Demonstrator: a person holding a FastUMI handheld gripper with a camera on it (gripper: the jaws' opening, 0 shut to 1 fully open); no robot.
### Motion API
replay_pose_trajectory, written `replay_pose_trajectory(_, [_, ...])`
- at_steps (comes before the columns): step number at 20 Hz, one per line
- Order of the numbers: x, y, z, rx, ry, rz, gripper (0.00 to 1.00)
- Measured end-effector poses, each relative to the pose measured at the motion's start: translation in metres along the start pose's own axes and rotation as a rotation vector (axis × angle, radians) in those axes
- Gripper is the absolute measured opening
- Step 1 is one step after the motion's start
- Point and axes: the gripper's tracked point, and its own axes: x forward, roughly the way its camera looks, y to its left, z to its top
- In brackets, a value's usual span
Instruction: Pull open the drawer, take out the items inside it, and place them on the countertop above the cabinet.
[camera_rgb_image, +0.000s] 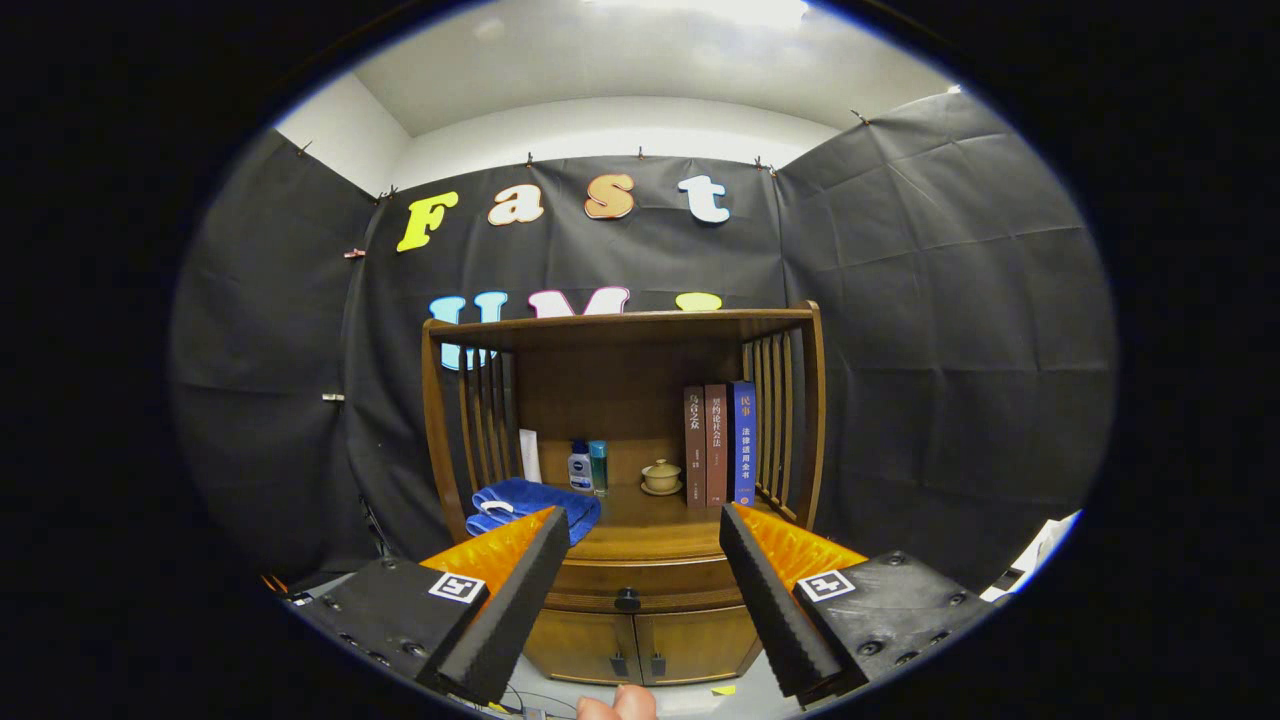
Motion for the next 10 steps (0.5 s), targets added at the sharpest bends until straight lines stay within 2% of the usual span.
replay_pose_trajectory(10, [0.0003,-0.0004,-0.0028,0.017,-0.009,0.002,0.98])
